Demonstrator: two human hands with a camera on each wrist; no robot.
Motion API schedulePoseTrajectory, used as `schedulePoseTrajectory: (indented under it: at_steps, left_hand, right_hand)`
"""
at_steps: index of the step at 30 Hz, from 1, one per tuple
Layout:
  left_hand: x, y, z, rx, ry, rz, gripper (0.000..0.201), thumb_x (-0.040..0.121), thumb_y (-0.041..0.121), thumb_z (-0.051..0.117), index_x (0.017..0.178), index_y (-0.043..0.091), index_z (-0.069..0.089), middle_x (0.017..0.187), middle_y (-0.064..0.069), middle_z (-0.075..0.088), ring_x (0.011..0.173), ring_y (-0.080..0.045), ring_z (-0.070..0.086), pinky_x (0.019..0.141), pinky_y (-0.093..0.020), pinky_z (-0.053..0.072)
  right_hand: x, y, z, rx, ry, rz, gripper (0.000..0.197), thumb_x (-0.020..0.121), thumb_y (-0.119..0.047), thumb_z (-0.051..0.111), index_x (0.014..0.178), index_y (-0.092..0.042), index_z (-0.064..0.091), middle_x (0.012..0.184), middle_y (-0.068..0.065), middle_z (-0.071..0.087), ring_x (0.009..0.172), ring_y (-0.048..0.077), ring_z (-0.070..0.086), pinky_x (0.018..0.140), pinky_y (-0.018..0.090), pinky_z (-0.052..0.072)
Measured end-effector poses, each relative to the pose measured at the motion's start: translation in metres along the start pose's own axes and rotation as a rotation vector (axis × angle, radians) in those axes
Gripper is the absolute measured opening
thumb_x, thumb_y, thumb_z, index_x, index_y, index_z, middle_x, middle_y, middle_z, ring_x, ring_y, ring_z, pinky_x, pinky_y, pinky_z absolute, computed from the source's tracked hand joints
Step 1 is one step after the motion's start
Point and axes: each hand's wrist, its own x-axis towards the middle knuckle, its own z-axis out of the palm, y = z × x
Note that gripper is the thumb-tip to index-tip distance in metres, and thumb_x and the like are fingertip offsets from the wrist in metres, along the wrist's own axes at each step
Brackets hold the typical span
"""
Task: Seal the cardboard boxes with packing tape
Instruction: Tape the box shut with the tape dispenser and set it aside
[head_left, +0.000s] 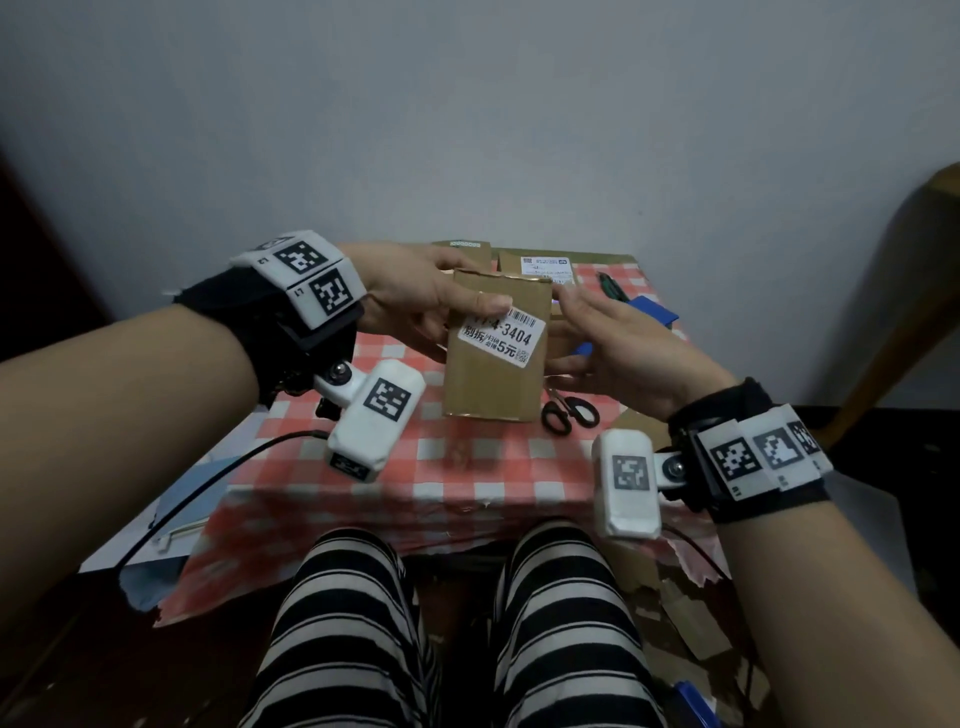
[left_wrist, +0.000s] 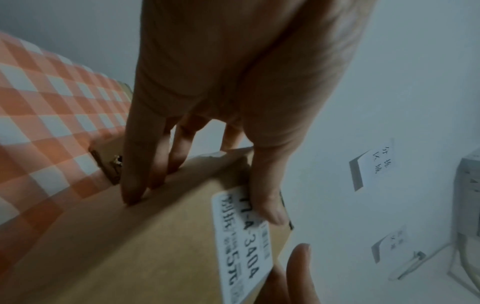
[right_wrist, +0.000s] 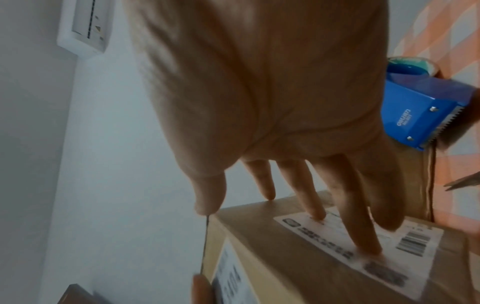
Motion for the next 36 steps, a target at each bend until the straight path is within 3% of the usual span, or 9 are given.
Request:
schedulePoseTrajectory:
  at_steps: [3,7,13,17,21,25,30,33,36]
  left_hand:
    - [-0.007,0.004,0.001,-0.001,0.002,0.009,0.027,0.092,0.026,0.059,0.113,0.008,0.061,0.073,0.0,0.073,0.065,-0.013,0.07,0.063,-0.028,0.06]
    - [-0.007,0.004,-0.001,0.0,0.06,0.006,0.045,0.09,0.039,0.06,0.118,0.003,0.059,0.088,-0.009,0.064,0.086,-0.026,0.065,0.086,-0.039,0.056]
    - [0.003,0.0,-0.005,-0.037,0.152,-0.031,0.052,0.092,0.044,0.055,0.117,-0.001,0.056,0.092,-0.015,0.053,0.083,-0.03,0.06,0.071,-0.04,0.06]
    - [0.01,-0.007,-0.005,-0.002,0.192,-0.059,0.046,0.097,0.038,0.052,0.123,0.0,0.053,0.107,-0.023,0.057,0.072,-0.03,0.064,0.06,-0.036,0.061]
    - [0.017,-0.012,-0.003,0.029,0.241,-0.046,0.027,0.099,0.023,0.053,0.124,0.014,0.053,0.118,-0.017,0.053,0.064,-0.027,0.062,0.062,-0.039,0.061]
    - [0.022,-0.011,-0.006,0.036,0.239,-0.056,0.025,0.098,0.023,0.054,0.121,0.014,0.059,0.124,-0.021,0.054,0.073,-0.032,0.065,0.064,-0.042,0.061]
    - [0.027,-0.01,-0.009,0.054,0.28,-0.045,0.021,0.1,0.022,0.051,0.119,0.019,0.057,0.123,-0.022,0.051,0.07,-0.033,0.063,0.062,-0.044,0.059]
    - [0.027,-0.009,-0.014,0.064,0.287,-0.024,0.014,0.099,0.025,0.053,0.111,0.022,0.057,0.116,-0.019,0.053,0.073,-0.034,0.062,0.068,-0.05,0.058]
    - [0.025,-0.008,-0.017,0.088,0.186,0.0,0.041,0.089,0.045,0.06,0.113,0.013,0.061,0.109,-0.011,0.055,0.081,-0.027,0.058,0.076,-0.044,0.059]
  right_hand:
    - [-0.008,-0.004,0.004,-0.013,0.012,-0.065,0.042,0.095,-0.035,0.055,0.137,-0.026,0.05,0.097,-0.01,0.067,0.059,0.003,0.062,0.071,0.028,0.048]
    - [-0.019,-0.01,0.005,-0.04,-0.072,-0.111,0.064,0.078,-0.019,0.07,0.138,-0.029,0.049,0.111,-0.004,0.072,0.089,0.011,0.07,0.071,0.028,0.056]
    - [-0.022,-0.012,0.003,0.001,-0.088,-0.157,0.077,0.075,-0.003,0.071,0.143,-0.026,0.046,0.114,0.006,0.071,0.092,0.015,0.07,0.075,0.028,0.058]
    - [-0.025,-0.016,0.01,-0.03,0.015,-0.125,0.05,0.091,-0.009,0.062,0.139,-0.023,0.051,0.116,0.011,0.067,0.072,0.002,0.067,0.049,0.014,0.048]
    - [-0.021,-0.011,0.009,-0.089,0.052,-0.105,0.037,0.094,-0.024,0.06,0.131,-0.026,0.059,0.109,0.002,0.06,0.054,-0.005,0.059,0.07,0.027,0.054]
    - [-0.018,-0.009,0.008,-0.029,0.056,-0.105,0.033,0.097,-0.023,0.055,0.13,-0.025,0.059,0.1,-0.005,0.063,0.054,-0.003,0.06,0.072,0.026,0.054]
    - [-0.013,0.0,0.002,0.009,-0.021,-0.084,0.055,0.079,-0.011,0.071,0.126,-0.038,0.058,0.116,0.0,0.07,0.107,0.014,0.067,0.088,0.041,0.058]
    - [-0.01,0.007,0.008,-0.016,-0.009,-0.065,0.056,0.088,0.001,0.065,0.133,-0.029,0.053,0.124,0.003,0.067,0.113,0.019,0.065,0.084,0.043,0.059]
    - [-0.006,0.009,0.013,-0.026,0.053,-0.085,0.049,0.091,0.0,0.063,0.132,-0.025,0.054,0.125,0.01,0.066,0.109,0.019,0.066,0.081,0.042,0.06]
